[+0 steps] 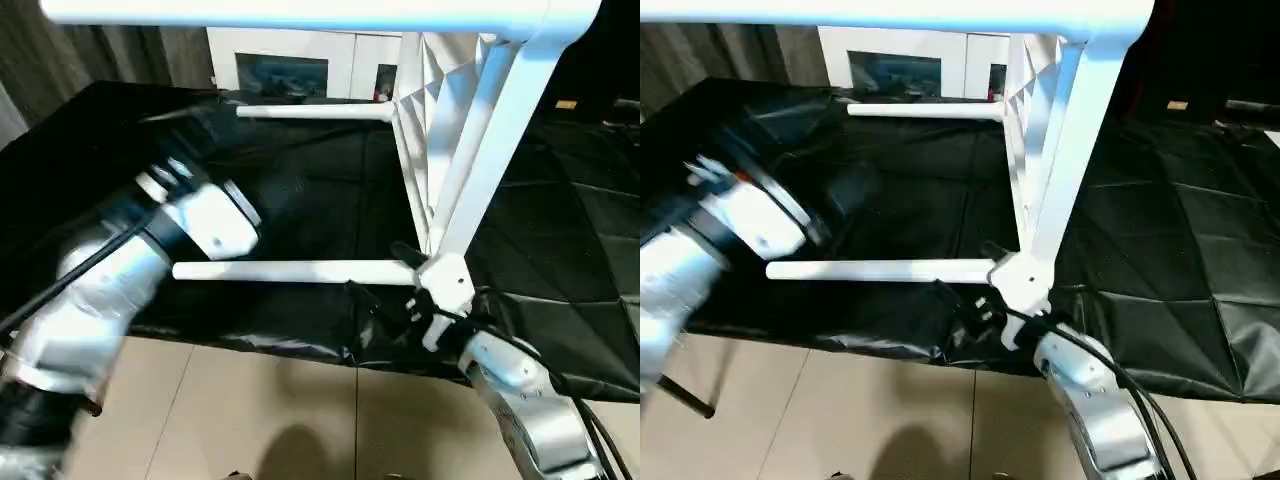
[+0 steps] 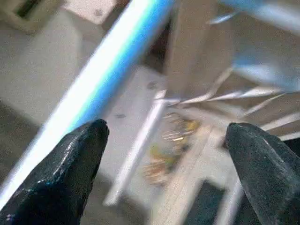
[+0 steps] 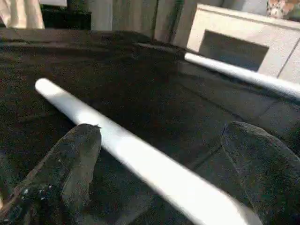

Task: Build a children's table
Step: Flip table

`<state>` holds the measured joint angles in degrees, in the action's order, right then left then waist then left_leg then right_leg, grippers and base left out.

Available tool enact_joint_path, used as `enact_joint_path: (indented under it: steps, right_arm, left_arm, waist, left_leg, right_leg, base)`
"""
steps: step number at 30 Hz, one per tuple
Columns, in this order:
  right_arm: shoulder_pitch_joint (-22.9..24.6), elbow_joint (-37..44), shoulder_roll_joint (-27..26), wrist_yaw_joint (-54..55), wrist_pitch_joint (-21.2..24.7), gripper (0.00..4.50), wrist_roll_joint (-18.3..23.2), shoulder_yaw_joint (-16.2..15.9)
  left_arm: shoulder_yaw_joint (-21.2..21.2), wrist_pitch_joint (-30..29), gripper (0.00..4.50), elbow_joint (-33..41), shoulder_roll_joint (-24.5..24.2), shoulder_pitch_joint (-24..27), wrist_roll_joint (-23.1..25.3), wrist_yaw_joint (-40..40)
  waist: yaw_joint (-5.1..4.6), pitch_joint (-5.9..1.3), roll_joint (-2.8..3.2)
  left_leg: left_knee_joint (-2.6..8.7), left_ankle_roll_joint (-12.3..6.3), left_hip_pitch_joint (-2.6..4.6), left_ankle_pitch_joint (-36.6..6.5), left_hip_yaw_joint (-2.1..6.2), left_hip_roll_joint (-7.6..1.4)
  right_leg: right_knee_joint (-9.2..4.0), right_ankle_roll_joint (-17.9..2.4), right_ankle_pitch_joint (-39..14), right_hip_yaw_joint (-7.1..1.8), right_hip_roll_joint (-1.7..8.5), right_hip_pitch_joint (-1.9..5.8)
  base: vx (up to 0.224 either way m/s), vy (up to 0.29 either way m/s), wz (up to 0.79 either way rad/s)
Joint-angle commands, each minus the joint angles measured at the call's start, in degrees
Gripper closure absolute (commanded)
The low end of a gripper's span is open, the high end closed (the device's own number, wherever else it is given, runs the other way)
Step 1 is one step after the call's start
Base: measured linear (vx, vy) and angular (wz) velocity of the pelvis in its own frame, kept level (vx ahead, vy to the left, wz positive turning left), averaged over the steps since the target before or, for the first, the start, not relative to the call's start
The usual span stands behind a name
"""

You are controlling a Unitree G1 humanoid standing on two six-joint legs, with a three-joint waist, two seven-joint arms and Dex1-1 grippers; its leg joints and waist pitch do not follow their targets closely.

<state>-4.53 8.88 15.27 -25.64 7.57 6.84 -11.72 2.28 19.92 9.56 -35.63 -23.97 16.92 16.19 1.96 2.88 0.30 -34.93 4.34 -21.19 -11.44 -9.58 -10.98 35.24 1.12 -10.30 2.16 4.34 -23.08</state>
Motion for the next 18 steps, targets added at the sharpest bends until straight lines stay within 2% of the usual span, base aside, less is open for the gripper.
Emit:
enact_joint_path:
  steps: [1,2,4,6,7,8,9,10,15,16,18]
  right_arm:
    - [-0.5,1.29,-0.46,-1.07,0.74,0.0,1.7,0.19]
    - [-0.69,2.63,-1.18,-1.81,0.6,0.0,3.49,0.29]
    - [-0.83,3.7,-1.78,-2.34,-0.37,0.0,4.82,0.45]
    - [-1.58,6.51,-3.51,-2.41,-2.1,0.0,7.95,1.42]
    - [-1.66,6.73,-3.63,-2.39,-2.12,0.0,8.16,1.48]
    - [-1.95,7.37,-3.85,-2.48,-2.55,0.0,8.37,1.5]
    - [-1.97,7.41,-3.86,-2.51,-2.59,0.0,8.34,1.49]
    - [-2.16,7.81,-4.0,-2.71,-2.89,0.0,8.16,1.4]
    - [-2.23,8.36,-4.2,-2.74,-3.46,0.0,7.51,1.26]
    - [-2.13,8.6,-4.17,-2.7,-3.5,0.0,7.46,1.17]
    - [-2.07,8.82,-3.91,-2.78,-3.4,0.0,7.27,0.88]
  left_arm:
    - [-0.52,-0.62,0.04,-2.11,-1.15,-1.26,3.16,-1.71]
    - [-0.36,-2.0,0.04,-3.65,-2.46,-2.56,5.53,-3.03]
    - [-0.74,-1.95,0.04,-5.05,-2.68,-3.58,6.29,-3.48]
    - [-1.81,-0.75,0.04,-9.36,-3.23,-7.43,7.27,-5.25]
    - [-1.84,-0.54,0.04,-9.69,-3.43,-7.82,7.67,-5.63]
    - [-2.08,0.87,0.04,-10.93,-4.17,-9.46,9.76,-7.98]
    - [-2.11,1.03,0.04,-11.09,-4.23,-9.64,9.99,-8.23]
    - [-2.5,2.14,0.04,-12.53,-4.85,-11.41,12.52,-10.8]
    - [-2.85,4.28,0.04,-13.72,-6.31,-14.29,16.7,-17.01]
    - [-3.07,5.43,0.04,-13.87,-6.32,-14.55,17.35,-18.55]
    - [-2.81,5.59,0.04,-14.96,-6.45,-14.99,18.4,-19.68]
  waist:
    - [0.15,-3.45,0.35]
    - [0.19,-3.48,0.38]
    - [0.24,-3.43,0.51]
    - [0.4,-3.31,0.7]
    - [0.44,-3.39,0.69]
    - [0.47,-3.38,1.04]
    - [0.49,-3.39,0.82]
    - [0.48,-3.44,1.16]
    - [0.49,-3.5,1.05]
    - [0.56,-3.54,1.26]
    - [0.62,-3.6,1.25]
  left_leg:
    - [4.78,1.04,0.34,-12.83,0.61,-1.48]
    - [4.69,1.03,0.45,-13.0,0.56,-1.44]
    - [4.79,1.12,0.63,-14.28,0.6,-1.41]
    - [4.92,1.57,0.77,-15.95,0.6,-1.44]
    - [4.99,1.98,0.88,-16.82,0.69,-1.43]
    - [5.1,2.2,0.73,-16.89,0.87,-1.48]
    - [5.04,2.43,0.85,-17.27,0.86,-1.52]
    - [5.04,2.55,0.8,-17.1,0.92,-1.49]
    - [4.87,2.7,0.62,-16.36,0.93,-1.39]
    - [4.81,2.72,0.63,-15.91,0.92,-1.4]
    - [4.76,2.67,0.55,-15.38,0.91,-1.37]
  right_leg:
    - [-3.39,-9.86,-7.65,-1.96,2.4,2.31]
    - [-3.31,-10.15,-7.19,-1.99,2.32,2.2]
    - [-3.36,-9.94,-8.04,-1.99,2.29,2.03]
    - [-3.6,-10.0,-9.75,-2.02,2.38,1.81]
    - [-3.56,-9.71,-10.61,-2.0,2.37,1.8]
    - [-3.48,-9.62,-10.48,-1.98,2.46,1.91]
    - [-3.61,-9.28,-10.31,-1.96,2.38,1.82]
    - [-3.42,-9.39,-9.73,-1.97,2.41,1.91]
    - [-3.35,-9.83,-8.63,-1.97,2.46,2.08]
    - [-3.27,-10.06,-8.09,-1.98,2.49,2.04]
    - [-3.18,-10.28,-6.98,-1.95,2.46,2.11]
  base:
    - [0.0,0.0,0.0]
    - [0.0,0.0,0.0]
    - [0.0,0.0,0.0]
    - [0.0,0.0,0.0]
    - [0.0,0.0,0.0]
    - [0.0,0.0,0.0]
    - [0.0,0.0,0.0]
    - [0.0,0.0,0.0]
    - [0.0,0.0,0.0]
    - [0.0,0.0,0.0]
    - [0.0,0.0,0.0]
